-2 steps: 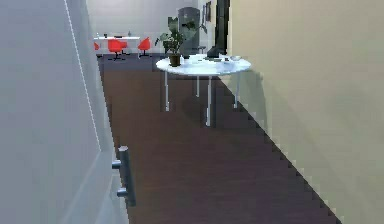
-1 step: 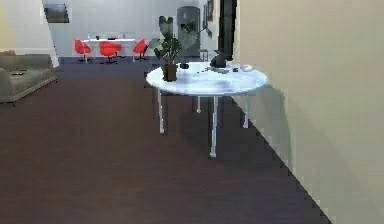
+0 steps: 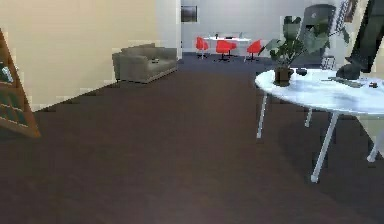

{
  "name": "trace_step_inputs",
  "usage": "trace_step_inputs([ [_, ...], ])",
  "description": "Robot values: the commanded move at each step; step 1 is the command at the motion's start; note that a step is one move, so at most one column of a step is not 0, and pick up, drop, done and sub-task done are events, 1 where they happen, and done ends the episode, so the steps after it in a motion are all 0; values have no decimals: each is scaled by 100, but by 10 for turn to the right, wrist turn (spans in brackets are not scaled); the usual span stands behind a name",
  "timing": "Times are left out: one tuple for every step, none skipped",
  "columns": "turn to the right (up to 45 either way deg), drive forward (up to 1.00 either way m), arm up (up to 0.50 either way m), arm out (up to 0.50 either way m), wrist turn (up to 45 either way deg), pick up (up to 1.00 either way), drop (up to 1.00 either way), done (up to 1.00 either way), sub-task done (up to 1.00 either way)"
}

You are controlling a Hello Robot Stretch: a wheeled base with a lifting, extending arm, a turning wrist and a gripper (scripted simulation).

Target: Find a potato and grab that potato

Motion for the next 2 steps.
trace_step_inputs([
  [0,100,0,0,0,0,0,0,0],
  [0,100,0,0,0,0,0,0,0],
])
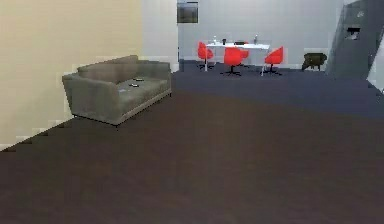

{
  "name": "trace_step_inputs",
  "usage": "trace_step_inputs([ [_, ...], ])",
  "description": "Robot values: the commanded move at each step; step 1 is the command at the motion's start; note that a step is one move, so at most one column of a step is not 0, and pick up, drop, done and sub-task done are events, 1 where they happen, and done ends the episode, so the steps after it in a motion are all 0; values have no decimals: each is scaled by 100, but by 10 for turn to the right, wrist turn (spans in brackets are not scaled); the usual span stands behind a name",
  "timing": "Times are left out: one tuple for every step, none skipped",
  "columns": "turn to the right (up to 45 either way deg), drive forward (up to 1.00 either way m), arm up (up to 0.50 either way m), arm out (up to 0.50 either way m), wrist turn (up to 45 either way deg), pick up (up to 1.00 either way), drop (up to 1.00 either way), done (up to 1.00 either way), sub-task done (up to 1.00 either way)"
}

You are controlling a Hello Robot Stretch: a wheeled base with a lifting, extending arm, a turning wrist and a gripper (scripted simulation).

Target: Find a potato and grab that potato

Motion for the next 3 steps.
trace_step_inputs([
  [0,100,0,0,0,0,0,0,0],
  [0,100,0,0,0,0,0,0,0],
  [0,100,0,0,0,0,0,0,0],
])
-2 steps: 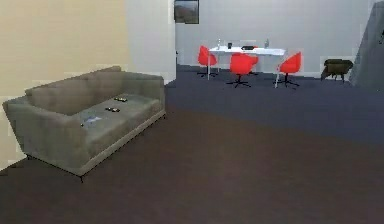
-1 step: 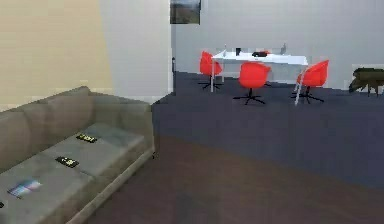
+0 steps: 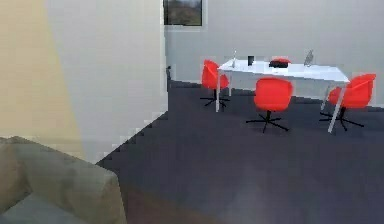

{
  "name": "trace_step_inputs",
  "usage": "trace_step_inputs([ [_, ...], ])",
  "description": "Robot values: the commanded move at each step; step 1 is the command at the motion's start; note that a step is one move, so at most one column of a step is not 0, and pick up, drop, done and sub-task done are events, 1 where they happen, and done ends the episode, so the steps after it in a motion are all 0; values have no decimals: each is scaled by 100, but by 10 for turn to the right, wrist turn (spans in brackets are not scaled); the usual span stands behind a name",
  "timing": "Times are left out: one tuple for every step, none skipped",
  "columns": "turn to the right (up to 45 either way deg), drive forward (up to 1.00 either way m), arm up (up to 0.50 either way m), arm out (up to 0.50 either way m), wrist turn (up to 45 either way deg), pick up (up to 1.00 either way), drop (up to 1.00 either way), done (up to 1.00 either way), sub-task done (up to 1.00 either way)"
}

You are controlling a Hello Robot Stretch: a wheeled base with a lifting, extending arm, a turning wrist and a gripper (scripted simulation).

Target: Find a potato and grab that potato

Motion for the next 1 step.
trace_step_inputs([
  [0,100,0,0,0,0,0,0,0],
])
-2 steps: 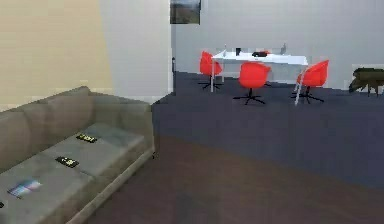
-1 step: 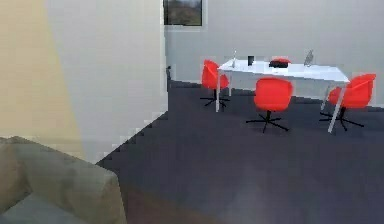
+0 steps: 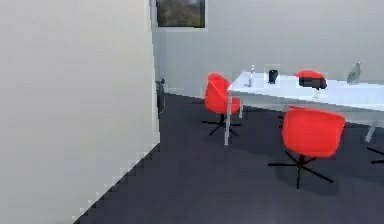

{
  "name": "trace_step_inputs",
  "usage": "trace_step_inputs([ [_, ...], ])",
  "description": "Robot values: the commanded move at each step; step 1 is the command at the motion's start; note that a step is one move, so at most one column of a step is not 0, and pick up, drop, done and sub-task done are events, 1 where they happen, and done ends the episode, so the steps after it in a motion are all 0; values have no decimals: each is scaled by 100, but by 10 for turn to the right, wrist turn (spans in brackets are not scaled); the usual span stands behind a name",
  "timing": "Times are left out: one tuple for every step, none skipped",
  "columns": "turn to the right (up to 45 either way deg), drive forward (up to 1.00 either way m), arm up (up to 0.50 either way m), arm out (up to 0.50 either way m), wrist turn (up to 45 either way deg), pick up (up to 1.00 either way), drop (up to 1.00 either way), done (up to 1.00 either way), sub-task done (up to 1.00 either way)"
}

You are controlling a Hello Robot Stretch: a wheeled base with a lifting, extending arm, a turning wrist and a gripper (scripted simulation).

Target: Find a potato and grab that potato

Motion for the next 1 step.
trace_step_inputs([
  [0,100,0,0,0,0,0,0,0],
])
